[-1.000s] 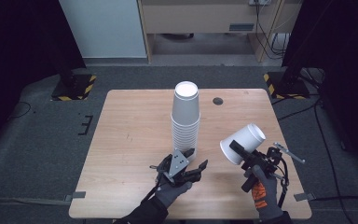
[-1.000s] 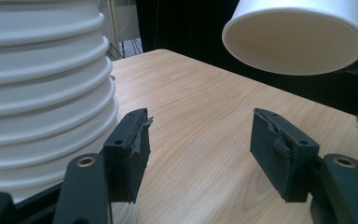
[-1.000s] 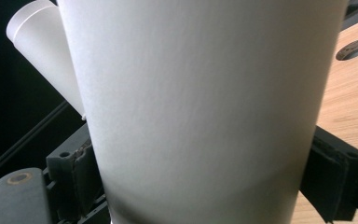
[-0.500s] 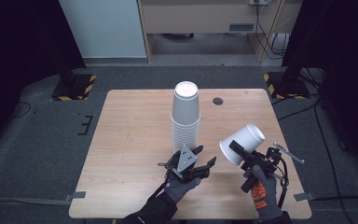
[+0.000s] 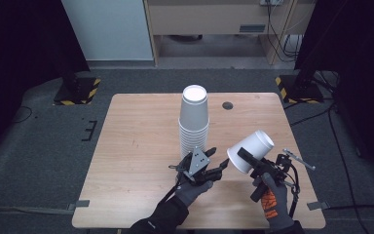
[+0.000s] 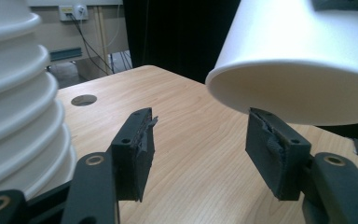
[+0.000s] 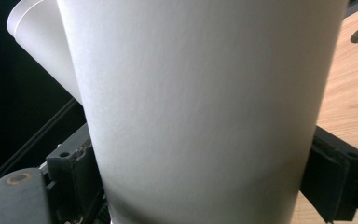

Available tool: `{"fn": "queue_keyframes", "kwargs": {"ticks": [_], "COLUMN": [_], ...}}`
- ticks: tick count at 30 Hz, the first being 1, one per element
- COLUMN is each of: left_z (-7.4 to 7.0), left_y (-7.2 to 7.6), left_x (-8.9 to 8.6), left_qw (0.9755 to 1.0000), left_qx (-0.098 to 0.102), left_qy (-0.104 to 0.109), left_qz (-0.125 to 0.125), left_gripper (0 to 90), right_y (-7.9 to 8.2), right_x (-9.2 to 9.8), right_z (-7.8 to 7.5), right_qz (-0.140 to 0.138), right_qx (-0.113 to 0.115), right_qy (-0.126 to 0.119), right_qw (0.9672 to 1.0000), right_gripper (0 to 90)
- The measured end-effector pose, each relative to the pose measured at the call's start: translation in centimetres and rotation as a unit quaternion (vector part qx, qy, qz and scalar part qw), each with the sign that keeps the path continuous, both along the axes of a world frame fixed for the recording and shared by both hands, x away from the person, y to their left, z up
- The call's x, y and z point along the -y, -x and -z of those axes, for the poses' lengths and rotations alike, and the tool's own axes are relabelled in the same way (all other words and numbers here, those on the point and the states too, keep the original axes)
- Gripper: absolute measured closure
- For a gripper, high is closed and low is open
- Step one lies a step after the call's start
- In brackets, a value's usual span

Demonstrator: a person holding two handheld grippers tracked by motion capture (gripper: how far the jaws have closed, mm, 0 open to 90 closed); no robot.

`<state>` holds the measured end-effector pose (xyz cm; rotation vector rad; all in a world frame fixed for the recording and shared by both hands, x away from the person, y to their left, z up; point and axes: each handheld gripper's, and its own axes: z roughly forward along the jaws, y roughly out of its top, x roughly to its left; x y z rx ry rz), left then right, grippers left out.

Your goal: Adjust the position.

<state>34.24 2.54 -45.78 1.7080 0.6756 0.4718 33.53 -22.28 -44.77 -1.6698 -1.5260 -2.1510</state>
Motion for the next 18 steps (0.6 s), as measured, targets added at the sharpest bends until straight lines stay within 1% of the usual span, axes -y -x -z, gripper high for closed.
{"fn": "queue_keyframes", "kwargs": {"ticks": [5, 12, 18], "left_z": [0.0, 0.3, 0.1], "left_y": [-0.2, -0.6, -0.8], "left_x": [0.4, 1.3, 1.8], "left_qw": [1.0, 1.0, 0.9999], "left_qx": [-0.003, -0.004, -0.005], "left_qy": [0.003, -0.004, -0.002], "left_qz": [0.006, 0.007, 0.012], "left_gripper": [43.2, 46.1, 47.0], "right_y": [0.0, 0.0, -0.1], "right_x": [-0.2, -0.1, -0.3], "right_z": [0.1, 0.1, 0.2], "right_qz": [-0.006, -0.009, -0.016], "right_qx": [0.0, -0.003, -0.006], "right_qy": [-0.001, -0.007, -0.006], "right_qw": [1.0, 0.9999, 0.9998], "right_gripper": [13.7, 13.7, 13.7]}}
